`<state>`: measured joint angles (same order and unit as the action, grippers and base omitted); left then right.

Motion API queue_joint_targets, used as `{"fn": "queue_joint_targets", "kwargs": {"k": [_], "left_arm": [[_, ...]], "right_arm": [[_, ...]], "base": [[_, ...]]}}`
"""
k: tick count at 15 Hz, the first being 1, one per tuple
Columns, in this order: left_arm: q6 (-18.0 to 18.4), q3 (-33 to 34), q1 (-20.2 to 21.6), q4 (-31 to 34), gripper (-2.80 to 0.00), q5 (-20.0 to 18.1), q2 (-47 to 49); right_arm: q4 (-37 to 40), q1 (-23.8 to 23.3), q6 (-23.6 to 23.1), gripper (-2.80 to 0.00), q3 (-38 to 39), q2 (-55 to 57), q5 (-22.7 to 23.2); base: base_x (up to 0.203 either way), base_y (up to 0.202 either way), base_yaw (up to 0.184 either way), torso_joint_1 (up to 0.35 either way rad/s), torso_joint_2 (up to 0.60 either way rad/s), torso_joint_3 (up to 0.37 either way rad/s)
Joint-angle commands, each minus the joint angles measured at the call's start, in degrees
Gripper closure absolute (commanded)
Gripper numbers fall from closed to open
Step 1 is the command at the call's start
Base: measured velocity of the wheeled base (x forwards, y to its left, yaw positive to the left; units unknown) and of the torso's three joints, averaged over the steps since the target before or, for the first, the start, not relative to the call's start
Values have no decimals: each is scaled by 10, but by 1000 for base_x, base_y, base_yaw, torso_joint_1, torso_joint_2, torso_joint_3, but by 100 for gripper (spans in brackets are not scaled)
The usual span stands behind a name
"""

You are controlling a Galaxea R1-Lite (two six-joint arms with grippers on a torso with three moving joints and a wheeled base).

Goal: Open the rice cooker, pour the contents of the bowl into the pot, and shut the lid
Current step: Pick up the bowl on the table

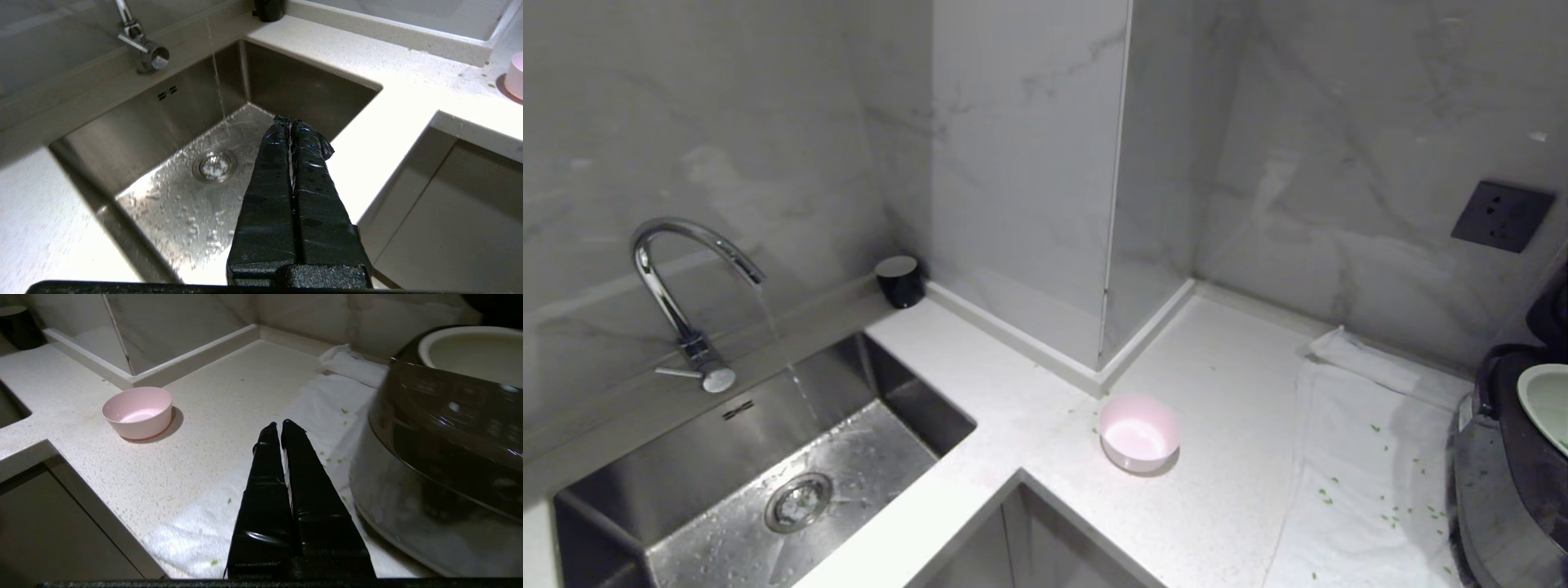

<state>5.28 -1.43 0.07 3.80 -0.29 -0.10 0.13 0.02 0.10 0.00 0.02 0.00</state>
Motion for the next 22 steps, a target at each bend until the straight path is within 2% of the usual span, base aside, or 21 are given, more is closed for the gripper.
{"fn": "queue_joint_targets", "kwargs": {"k": [1, 11, 22], "left_arm": [[-1, 0, 0, 0, 0, 1, 1], [-6, -1, -1, 0, 0, 1, 1], [-18, -1, -1, 0, 0, 2, 1]], "right_arm": [[0, 0, 0, 0, 1, 0, 0], [0, 0, -1, 0, 1, 0, 0], [0, 1, -1, 0, 1, 0, 0]], "base": [[-186, 0, -2, 3, 3, 0], [-12, 0, -6, -1, -1, 1], [2, 7, -166, 4, 5, 1]]}}
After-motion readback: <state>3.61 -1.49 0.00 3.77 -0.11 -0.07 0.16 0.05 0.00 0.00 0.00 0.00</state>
